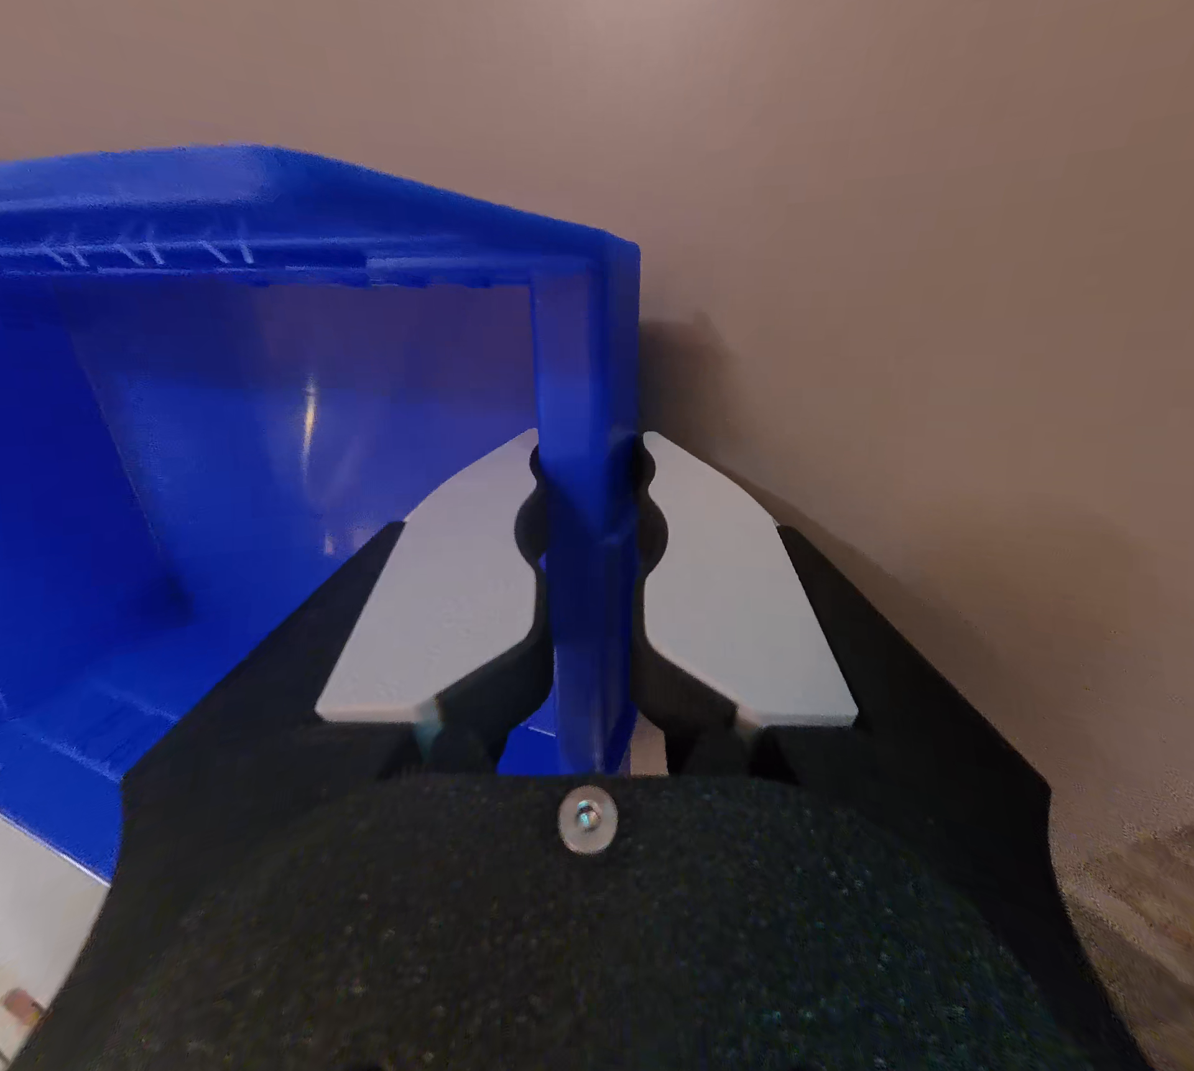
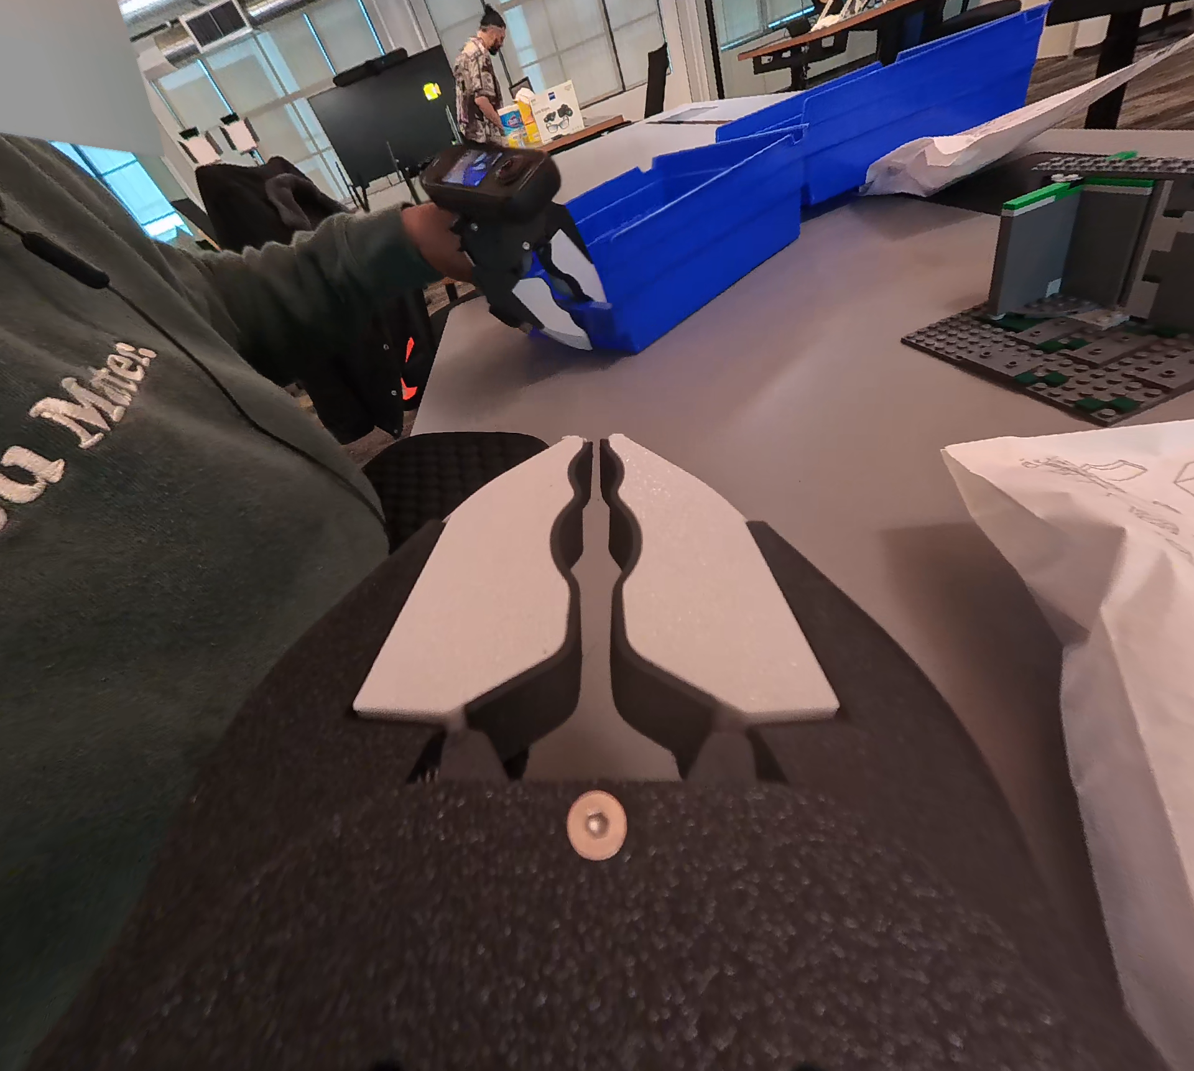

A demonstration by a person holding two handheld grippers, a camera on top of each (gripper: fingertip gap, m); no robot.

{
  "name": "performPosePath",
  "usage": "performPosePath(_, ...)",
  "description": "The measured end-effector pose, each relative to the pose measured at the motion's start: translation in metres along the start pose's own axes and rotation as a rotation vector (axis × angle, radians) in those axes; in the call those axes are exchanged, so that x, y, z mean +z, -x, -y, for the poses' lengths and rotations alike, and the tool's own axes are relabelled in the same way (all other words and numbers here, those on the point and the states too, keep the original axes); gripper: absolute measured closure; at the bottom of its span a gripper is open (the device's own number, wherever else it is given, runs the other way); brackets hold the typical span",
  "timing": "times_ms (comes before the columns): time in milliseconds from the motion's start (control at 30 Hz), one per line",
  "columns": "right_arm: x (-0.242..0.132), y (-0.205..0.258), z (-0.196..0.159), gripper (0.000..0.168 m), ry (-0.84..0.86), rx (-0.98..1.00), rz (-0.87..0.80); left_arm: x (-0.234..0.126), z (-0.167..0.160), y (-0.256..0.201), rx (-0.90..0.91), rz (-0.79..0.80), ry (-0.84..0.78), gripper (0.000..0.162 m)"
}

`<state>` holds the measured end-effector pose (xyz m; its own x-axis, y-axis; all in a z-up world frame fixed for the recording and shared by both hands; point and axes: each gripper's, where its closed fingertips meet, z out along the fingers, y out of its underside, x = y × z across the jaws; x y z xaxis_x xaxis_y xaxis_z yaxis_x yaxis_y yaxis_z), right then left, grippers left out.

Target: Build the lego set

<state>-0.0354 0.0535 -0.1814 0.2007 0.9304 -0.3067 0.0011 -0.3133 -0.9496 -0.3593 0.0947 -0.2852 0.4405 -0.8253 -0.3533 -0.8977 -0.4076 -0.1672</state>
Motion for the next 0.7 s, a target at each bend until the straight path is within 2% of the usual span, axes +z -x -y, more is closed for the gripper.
performPosePath(267, -0.002, 0.001, 0.003, 0.167, -0.013, -0.002, 0.0, 0.016, 0.045, 0.022, -0.237, 0.099, 0.025, 0.137)
performPosePath(700, -0.004, 0.008, 0.009, 0.167, -0.031, -0.023, 0.011, 0.017, 0.048, 0.023, -0.293, 0.116, 0.028, 0.137)
